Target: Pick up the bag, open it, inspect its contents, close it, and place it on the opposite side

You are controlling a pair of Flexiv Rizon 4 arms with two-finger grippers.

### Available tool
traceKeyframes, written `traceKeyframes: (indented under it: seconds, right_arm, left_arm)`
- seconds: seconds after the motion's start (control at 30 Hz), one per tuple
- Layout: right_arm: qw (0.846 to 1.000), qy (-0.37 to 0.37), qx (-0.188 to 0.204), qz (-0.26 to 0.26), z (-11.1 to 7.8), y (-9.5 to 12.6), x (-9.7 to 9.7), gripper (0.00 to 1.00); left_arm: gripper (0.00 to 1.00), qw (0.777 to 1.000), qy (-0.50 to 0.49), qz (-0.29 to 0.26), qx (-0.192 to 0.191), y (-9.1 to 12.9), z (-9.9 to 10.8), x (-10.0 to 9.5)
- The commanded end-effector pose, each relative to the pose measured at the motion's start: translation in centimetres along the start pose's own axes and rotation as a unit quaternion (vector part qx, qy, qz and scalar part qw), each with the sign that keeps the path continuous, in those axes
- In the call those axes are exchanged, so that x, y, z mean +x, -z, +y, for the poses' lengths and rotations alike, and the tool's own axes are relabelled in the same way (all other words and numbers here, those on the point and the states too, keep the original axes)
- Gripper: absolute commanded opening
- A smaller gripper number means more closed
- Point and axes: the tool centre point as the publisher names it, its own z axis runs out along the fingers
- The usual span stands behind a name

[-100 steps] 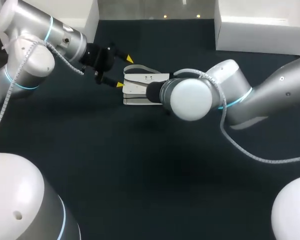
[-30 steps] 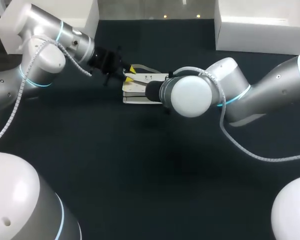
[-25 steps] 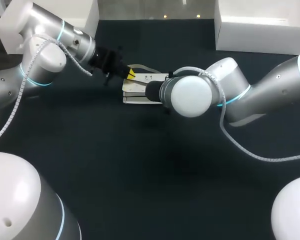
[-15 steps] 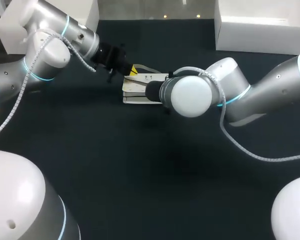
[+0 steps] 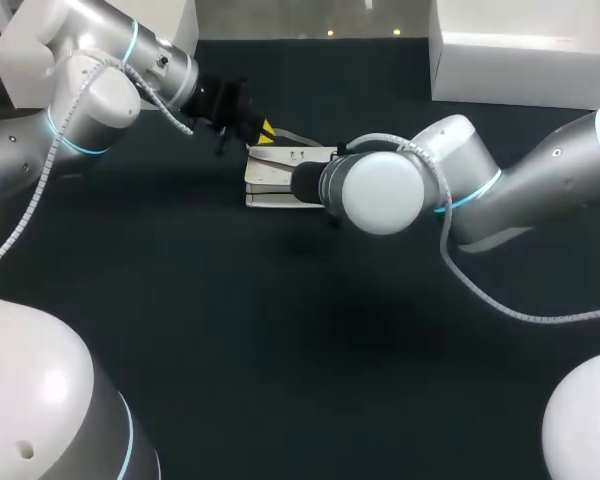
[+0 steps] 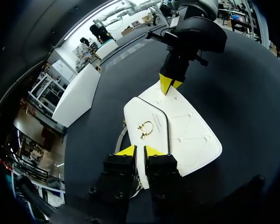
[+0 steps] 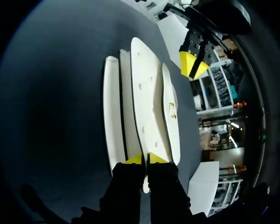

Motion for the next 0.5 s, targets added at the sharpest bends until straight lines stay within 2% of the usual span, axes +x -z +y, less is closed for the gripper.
traceKeyframes:
  seconds: [0.03,0.1,0.2,0.27,0.33,0.5]
  right_arm:
    - [1.000,-0.001,-0.002,-0.003,0.0,-0.1,0.2,0.00]
    - [1.000,-0.001,-0.002,-0.003,0.0,-0.1,0.2,0.00]
    - [1.000,-0.001,-0.002,-0.003,0.0,-0.1,0.2,0.00]
    - [1.000,-0.001,-0.002,-0.003,0.0,-0.1,0.2,0.00]
    - [1.000,-0.001,-0.002,-0.003,0.0,-0.1,0.2,0.00]
    - [1.000,-0.001,-0.002,-0.003,0.0,-0.1,0.2,0.00]
  left_arm:
    - [0.52,1.000,0.000,-0.006,0.001,0.1,-0.2,0.2]
    - [0.57,1.000,-0.002,-0.012,0.003,0.3,-0.4,0.5]
    - [0.57,1.000,-0.012,-0.018,0.002,0.5,-0.9,1.1]
    - [0.55,1.000,-0.017,-0.018,0.001,0.6,-1.1,1.4]
    - [0.49,1.000,-0.023,-0.017,0.004,0.7,-1.4,1.8]
    - [0.45,0.999,-0.031,-0.011,0.003,0.2,-1.6,2.4]
